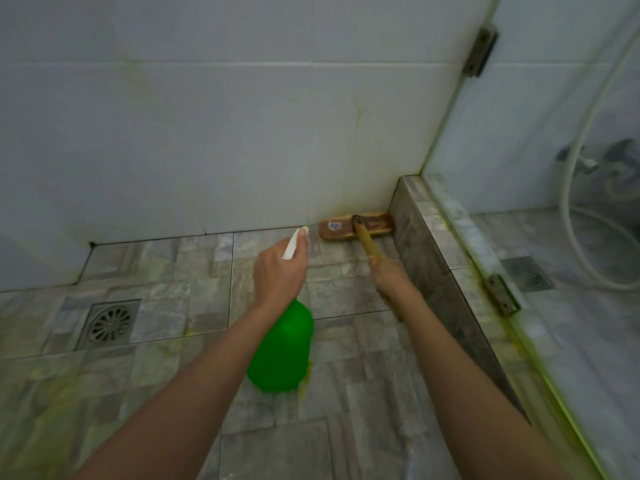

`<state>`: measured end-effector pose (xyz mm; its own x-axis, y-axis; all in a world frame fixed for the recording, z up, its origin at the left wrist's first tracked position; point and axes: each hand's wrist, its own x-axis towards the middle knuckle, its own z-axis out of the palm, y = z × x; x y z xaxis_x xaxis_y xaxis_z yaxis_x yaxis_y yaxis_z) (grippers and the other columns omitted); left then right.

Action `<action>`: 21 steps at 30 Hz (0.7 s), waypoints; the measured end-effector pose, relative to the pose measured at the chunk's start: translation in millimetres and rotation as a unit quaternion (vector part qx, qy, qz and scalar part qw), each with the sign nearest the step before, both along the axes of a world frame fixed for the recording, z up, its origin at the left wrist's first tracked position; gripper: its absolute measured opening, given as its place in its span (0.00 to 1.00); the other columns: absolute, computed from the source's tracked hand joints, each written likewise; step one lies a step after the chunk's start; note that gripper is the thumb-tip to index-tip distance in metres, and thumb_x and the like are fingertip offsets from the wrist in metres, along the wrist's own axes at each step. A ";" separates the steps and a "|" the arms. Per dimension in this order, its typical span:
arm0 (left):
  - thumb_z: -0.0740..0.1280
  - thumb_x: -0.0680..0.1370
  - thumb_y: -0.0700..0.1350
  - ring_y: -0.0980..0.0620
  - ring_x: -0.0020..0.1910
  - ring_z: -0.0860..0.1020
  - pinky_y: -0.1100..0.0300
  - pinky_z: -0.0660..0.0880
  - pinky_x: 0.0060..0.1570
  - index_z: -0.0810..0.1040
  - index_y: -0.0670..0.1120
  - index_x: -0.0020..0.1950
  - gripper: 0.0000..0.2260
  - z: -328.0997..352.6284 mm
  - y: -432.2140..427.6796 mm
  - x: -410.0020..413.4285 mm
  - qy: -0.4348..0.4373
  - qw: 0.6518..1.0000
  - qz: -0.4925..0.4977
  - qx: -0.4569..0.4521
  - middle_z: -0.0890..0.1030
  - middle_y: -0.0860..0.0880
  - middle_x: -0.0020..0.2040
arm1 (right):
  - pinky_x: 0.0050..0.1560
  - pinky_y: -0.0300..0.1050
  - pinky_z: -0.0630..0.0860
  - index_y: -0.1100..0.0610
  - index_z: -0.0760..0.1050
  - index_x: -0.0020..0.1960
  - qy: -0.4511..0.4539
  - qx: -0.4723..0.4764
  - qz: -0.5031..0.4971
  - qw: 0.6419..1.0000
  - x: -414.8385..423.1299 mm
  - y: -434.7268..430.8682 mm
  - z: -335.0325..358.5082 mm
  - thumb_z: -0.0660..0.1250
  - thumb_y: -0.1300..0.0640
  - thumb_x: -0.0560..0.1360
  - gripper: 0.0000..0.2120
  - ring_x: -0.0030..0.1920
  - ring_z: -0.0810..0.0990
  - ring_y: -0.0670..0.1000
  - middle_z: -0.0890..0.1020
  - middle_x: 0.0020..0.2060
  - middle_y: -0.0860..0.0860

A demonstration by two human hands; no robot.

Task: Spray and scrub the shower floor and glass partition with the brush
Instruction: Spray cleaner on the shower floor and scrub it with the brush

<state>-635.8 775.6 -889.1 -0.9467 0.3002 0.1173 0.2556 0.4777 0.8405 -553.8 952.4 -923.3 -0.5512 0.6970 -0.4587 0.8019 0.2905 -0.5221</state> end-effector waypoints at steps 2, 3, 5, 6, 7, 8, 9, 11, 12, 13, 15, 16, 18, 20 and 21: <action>0.59 0.83 0.58 0.43 0.37 0.81 0.49 0.75 0.40 0.82 0.42 0.38 0.25 2.5 0.4 -2.9 -0.004 1.000 0.002 0.009 0.83 0.43 0.35 | 0.44 0.48 0.72 0.63 0.72 0.53 -0.036 -0.020 0.010 0.999 15.4 -7.3 5.3 0.49 0.49 0.83 0.20 0.38 0.73 0.57 0.74 0.44 0.60; 0.59 0.83 0.58 0.44 0.38 0.81 0.49 0.75 0.40 0.82 0.42 0.39 0.25 4.3 1.4 -3.5 -0.004 1.000 -0.001 0.006 0.83 0.43 0.35 | 0.46 0.49 0.72 0.64 0.72 0.55 -0.048 -0.015 0.029 0.998 21.1 -12.7 7.0 0.48 0.52 0.83 0.19 0.38 0.72 0.56 0.73 0.43 0.59; 0.59 0.83 0.58 0.44 0.39 0.81 0.50 0.75 0.41 0.82 0.43 0.40 0.24 6.5 2.2 -4.6 -0.007 1.000 -0.011 0.000 0.83 0.44 0.37 | 0.53 0.50 0.71 0.67 0.71 0.61 -0.064 0.012 0.056 0.996 20.5 -22.5 14.0 0.46 0.57 0.84 0.20 0.47 0.74 0.59 0.74 0.48 0.62; 0.58 0.83 0.59 0.44 0.40 0.81 0.50 0.76 0.41 0.82 0.43 0.39 0.25 7.6 3.6 -4.2 -0.011 1.000 -0.015 -0.001 0.83 0.45 0.37 | 0.55 0.51 0.72 0.68 0.71 0.63 -0.062 0.021 0.062 0.996 14.6 -21.7 17.6 0.45 0.58 0.84 0.20 0.53 0.76 0.61 0.76 0.53 0.64; 0.58 0.82 0.61 0.43 0.40 0.81 0.49 0.78 0.43 0.82 0.44 0.39 0.25 8.8 4.9 -3.9 -0.018 1.000 -0.013 -0.001 0.83 0.45 0.36 | 0.56 0.52 0.73 0.67 0.70 0.63 -0.063 0.028 0.071 0.995 5.3 -18.5 19.6 0.45 0.59 0.84 0.20 0.57 0.76 0.62 0.76 0.57 0.64; 0.57 0.81 0.62 0.43 0.39 0.82 0.47 0.78 0.44 0.82 0.45 0.39 0.26 9.1 6.3 -3.5 -0.026 1.000 -0.009 0.001 0.83 0.45 0.36 | 0.56 0.52 0.74 0.67 0.70 0.63 -0.064 0.031 0.076 0.995 -4.4 -16.3 21.7 0.44 0.59 0.83 0.20 0.59 0.76 0.63 0.76 0.60 0.65; 0.57 0.80 0.64 0.42 0.39 0.82 0.46 0.79 0.45 0.82 0.45 0.38 0.27 9.3 7.7 -2.5 -0.035 0.999 -0.006 0.005 0.84 0.44 0.36 | 0.56 0.53 0.74 0.67 0.71 0.63 -0.060 0.036 0.085 0.994 -11.6 -12.2 21.6 0.44 0.58 0.84 0.21 0.60 0.76 0.62 0.76 0.60 0.65; 0.56 0.78 0.66 0.41 0.38 0.82 0.44 0.79 0.44 0.82 0.45 0.38 0.28 9.9 8.0 -2.6 -0.043 0.999 0.000 0.013 0.84 0.44 0.35 | 0.57 0.53 0.74 0.67 0.71 0.63 -0.059 0.050 0.101 0.992 -15.4 -8.7 18.2 0.45 0.56 0.84 0.21 0.59 0.76 0.63 0.76 0.60 0.65; 0.57 0.79 0.65 0.42 0.37 0.82 0.44 0.79 0.43 0.82 0.44 0.38 0.28 11.2 7.2 -2.4 -0.045 0.999 -0.002 0.011 0.84 0.44 0.35 | 0.56 0.53 0.74 0.67 0.71 0.63 -0.063 0.054 0.097 0.992 -7.4 -10.5 15.2 0.45 0.54 0.84 0.22 0.59 0.77 0.63 0.76 0.60 0.65; 0.58 0.80 0.63 0.43 0.38 0.82 0.44 0.79 0.44 0.83 0.44 0.39 0.27 13.4 6.8 -2.6 -0.044 0.999 -0.009 0.006 0.84 0.44 0.36 | 0.56 0.53 0.74 0.67 0.72 0.63 -0.064 0.055 0.083 0.993 5.3 -14.1 11.0 0.46 0.52 0.84 0.23 0.58 0.77 0.63 0.77 0.59 0.65; 0.58 0.82 0.60 0.43 0.39 0.81 0.46 0.79 0.44 0.83 0.43 0.41 0.25 18.0 6.1 -2.0 -0.045 0.999 -0.019 -0.005 0.84 0.44 0.37 | 0.55 0.54 0.73 0.67 0.71 0.62 -0.066 0.041 0.070 0.994 30.0 -25.1 5.6 0.46 0.52 0.84 0.23 0.57 0.77 0.63 0.77 0.57 0.65; 0.58 0.83 0.60 0.43 0.40 0.81 0.46 0.78 0.44 0.83 0.43 0.41 0.25 19.7 6.3 -1.4 -0.047 0.999 -0.021 -0.011 0.84 0.44 0.37 | 0.56 0.55 0.74 0.67 0.72 0.62 -0.064 0.034 0.062 0.995 35.7 -29.4 8.5 0.46 0.52 0.84 0.23 0.57 0.77 0.63 0.77 0.57 0.65; 0.58 0.82 0.60 0.43 0.39 0.81 0.46 0.78 0.44 0.83 0.43 0.40 0.25 20.8 7.5 0.6 -0.052 0.998 -0.022 -0.018 0.84 0.44 0.36 | 0.58 0.54 0.73 0.67 0.72 0.62 -0.068 0.029 0.062 0.995 24.0 -27.8 17.6 0.46 0.53 0.84 0.23 0.59 0.76 0.63 0.76 0.59 0.65; 0.58 0.82 0.61 0.42 0.37 0.82 0.44 0.79 0.43 0.82 0.42 0.38 0.26 21.8 7.4 2.6 -0.060 0.998 -0.014 -0.009 0.83 0.43 0.35 | 0.59 0.52 0.72 0.66 0.70 0.65 -0.068 0.029 0.078 0.994 -4.1 -16.9 25.5 0.45 0.55 0.84 0.22 0.61 0.75 0.63 0.75 0.62 0.65; 0.59 0.82 0.61 0.42 0.36 0.82 0.43 0.79 0.42 0.82 0.42 0.37 0.26 22.6 6.8 3.6 -0.065 0.998 -0.010 0.000 0.83 0.43 0.34 | 0.58 0.52 0.72 0.66 0.70 0.66 -0.061 0.027 0.081 0.994 -17.1 -9.3 26.0 0.45 0.55 0.84 0.22 0.61 0.75 0.63 0.74 0.63 0.65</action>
